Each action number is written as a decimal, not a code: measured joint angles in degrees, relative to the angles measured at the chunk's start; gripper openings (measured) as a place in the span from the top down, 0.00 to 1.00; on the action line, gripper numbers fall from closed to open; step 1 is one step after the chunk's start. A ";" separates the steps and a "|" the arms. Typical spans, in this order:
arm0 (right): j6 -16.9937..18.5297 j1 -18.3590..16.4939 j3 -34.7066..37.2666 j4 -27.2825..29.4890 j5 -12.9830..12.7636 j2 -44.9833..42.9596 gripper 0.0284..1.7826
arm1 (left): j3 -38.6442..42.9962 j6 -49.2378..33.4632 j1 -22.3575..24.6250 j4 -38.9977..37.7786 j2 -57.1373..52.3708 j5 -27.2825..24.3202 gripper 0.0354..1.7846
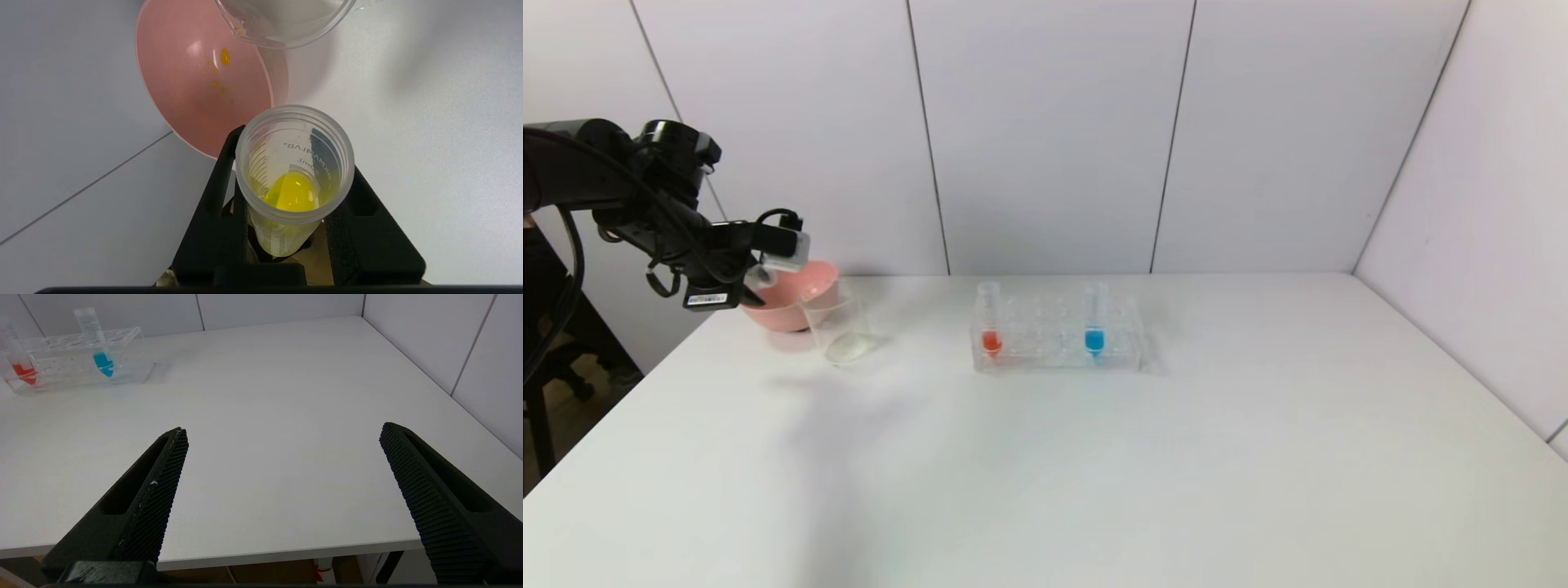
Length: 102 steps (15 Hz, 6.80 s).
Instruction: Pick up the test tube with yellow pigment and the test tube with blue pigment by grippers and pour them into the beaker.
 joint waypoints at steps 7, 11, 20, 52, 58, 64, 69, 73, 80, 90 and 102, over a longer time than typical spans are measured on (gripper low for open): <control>-0.02 0.00 0.00 0.00 -0.02 0.00 0.04 | -0.02 -2.47 -1.74 -0.09 0.77 4.18 0.71; 0.00 0.00 0.00 0.00 -0.02 0.00 0.04 | -0.02 -4.63 -3.08 0.02 1.07 7.07 0.71; 0.00 0.00 0.00 0.00 -0.02 0.00 0.04 | 0.06 -7.86 -4.96 0.74 1.18 12.75 0.71; -0.02 0.00 0.00 0.00 -0.02 0.00 0.04 | -0.02 -11.36 -10.05 -3.30 4.19 30.39 0.71; 0.00 0.00 0.00 0.00 0.00 0.00 0.04 | -0.02 -11.11 -11.53 -4.57 4.61 34.01 0.71; 0.00 0.00 0.00 0.00 -0.02 0.00 0.04 | -0.02 -10.69 -12.62 -5.34 4.72 37.64 0.71; 0.00 0.00 0.00 0.00 0.00 0.00 0.04 | 0.02 -10.64 -12.91 -5.27 4.74 39.02 0.71; 0.00 0.00 0.00 0.00 -0.02 0.00 0.04 | 0.06 -10.58 -13.10 -5.24 4.72 40.05 0.71; -0.02 0.00 0.00 0.00 -0.02 0.00 0.04 | 0.06 -9.95 -13.54 -5.32 4.63 41.40 0.71; 0.00 0.00 0.00 0.00 -0.02 0.00 0.04 | 0.52 -12.40 -12.09 -5.16 2.39 34.80 0.71; 0.00 0.00 0.00 0.00 -0.02 0.00 0.04 | 3.06 -72.96 0.28 -37.16 1.29 -2.28 0.71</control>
